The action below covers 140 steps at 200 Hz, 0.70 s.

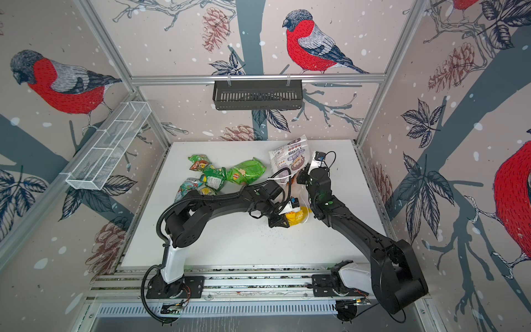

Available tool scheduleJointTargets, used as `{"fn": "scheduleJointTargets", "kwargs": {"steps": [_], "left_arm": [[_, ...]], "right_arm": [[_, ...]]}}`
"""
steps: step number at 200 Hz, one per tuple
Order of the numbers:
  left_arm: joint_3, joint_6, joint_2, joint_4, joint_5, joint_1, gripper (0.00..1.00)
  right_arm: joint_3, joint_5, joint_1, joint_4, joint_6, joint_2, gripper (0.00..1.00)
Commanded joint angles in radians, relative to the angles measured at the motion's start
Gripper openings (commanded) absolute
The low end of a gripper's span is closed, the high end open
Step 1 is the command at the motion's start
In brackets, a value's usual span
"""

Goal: Take the snacks out of the paper bag
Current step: Pick up the snack from the paper bag, then place the snack.

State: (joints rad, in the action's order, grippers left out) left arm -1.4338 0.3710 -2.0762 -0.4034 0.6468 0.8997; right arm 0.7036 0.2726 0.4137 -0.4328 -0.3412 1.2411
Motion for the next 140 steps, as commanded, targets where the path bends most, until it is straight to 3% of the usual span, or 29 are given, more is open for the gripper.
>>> {"fn": "scheduleJointTargets", "kwargs": {"steps": [1, 76, 140], "left_arm": [[-0.039, 0.078, -0.025, -0.115, 0.084, -0.005, 0.0], [0.044, 0.07, 0.037, -0.028, 0.008, -0.014, 0.0], [0.128, 0.026, 0.077, 0.09, -0.047, -0.071, 0.0]], "right_arm": [[0.022, 0.016, 0.001, -0.067, 0.02, 0.007, 0.0], [0.121, 0.033, -0.016, -0.07, 0.02, 0.107, 0.0], [0.096, 0.046, -0.034, -0.069, -0.001, 0.095, 0.0]]}}
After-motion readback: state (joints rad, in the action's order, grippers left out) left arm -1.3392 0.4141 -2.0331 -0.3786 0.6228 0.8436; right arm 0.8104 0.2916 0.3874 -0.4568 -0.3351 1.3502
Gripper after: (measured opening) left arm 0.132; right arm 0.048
